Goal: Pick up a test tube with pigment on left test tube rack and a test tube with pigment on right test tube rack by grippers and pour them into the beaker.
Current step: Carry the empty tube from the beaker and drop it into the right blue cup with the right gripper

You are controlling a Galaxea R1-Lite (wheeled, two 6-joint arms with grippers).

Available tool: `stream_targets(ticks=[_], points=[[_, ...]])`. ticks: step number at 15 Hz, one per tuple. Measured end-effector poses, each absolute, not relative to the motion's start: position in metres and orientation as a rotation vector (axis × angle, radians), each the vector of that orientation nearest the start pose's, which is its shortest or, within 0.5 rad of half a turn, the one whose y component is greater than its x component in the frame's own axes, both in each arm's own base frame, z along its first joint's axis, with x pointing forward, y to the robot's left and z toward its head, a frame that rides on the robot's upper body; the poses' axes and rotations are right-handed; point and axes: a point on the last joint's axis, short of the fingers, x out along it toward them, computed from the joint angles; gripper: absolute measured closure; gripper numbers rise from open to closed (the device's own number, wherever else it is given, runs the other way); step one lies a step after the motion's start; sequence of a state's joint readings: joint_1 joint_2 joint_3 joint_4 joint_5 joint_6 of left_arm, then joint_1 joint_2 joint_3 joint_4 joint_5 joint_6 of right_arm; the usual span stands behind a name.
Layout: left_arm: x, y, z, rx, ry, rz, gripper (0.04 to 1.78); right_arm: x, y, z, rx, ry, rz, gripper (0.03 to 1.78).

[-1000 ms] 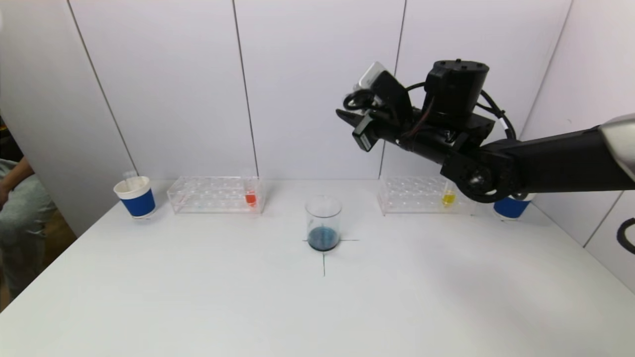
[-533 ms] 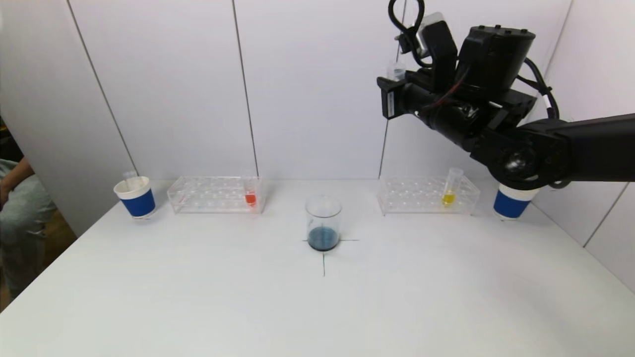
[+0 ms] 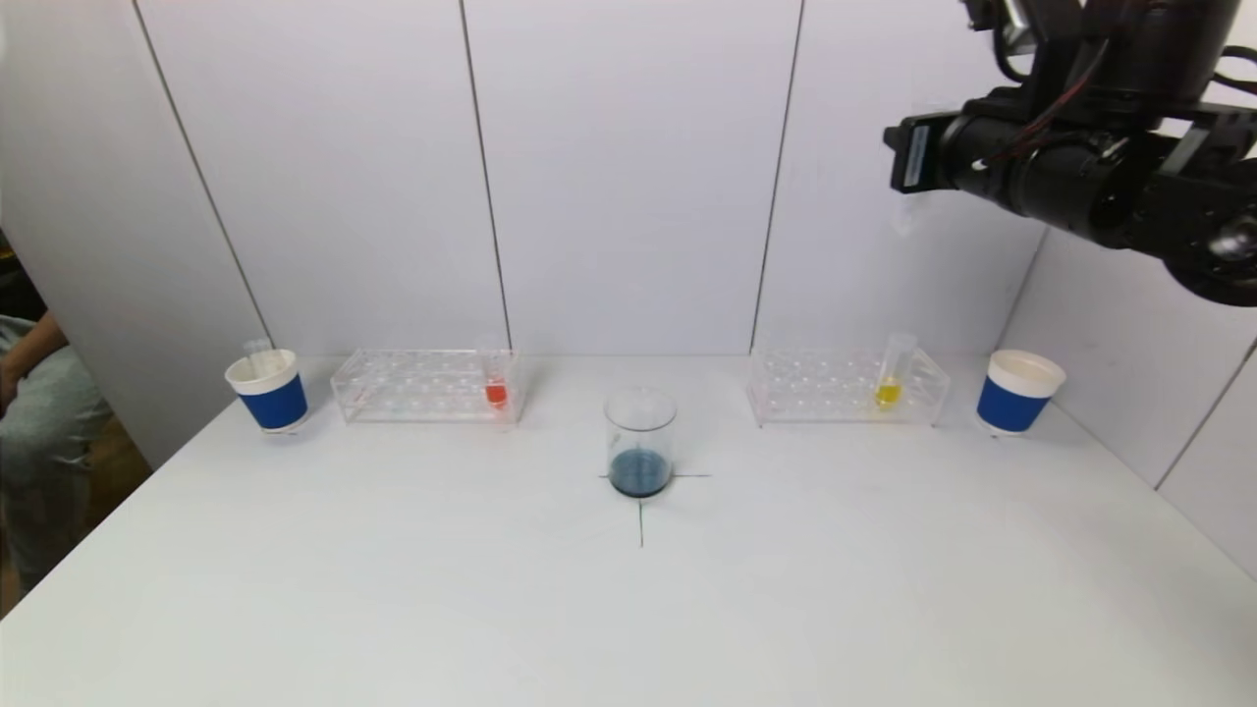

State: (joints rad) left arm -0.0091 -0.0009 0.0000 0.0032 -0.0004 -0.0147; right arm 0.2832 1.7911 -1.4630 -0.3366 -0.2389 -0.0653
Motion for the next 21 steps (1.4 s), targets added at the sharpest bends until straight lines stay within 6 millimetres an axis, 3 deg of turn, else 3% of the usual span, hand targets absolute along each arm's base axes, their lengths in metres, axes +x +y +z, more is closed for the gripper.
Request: stream_targets(ticks=[4,8,14,21], points=[[-0.023,0.000,0.075,-0.015,0.002,-0.009,0.06,0.340,0.032,0.319,-0.021,-0.029,-0.124,1.29],[-0.023,0.000,0.075,-0.015,0.002,-0.009,0.06,0.336,-0.008,0.312,0.027,-0.013,-0.232,1.29],[-0.023,0.000,0.075,-0.015,0.002,-0.009,0.06,0.342,-0.032,0.293,0.040,0.040,-0.302,1.29],[-0.023,0.000,0.075,-0.015,0.002,-0.010,0.06,0.369,-0.053,0.255,0.076,0.114,-0.346,1.29]])
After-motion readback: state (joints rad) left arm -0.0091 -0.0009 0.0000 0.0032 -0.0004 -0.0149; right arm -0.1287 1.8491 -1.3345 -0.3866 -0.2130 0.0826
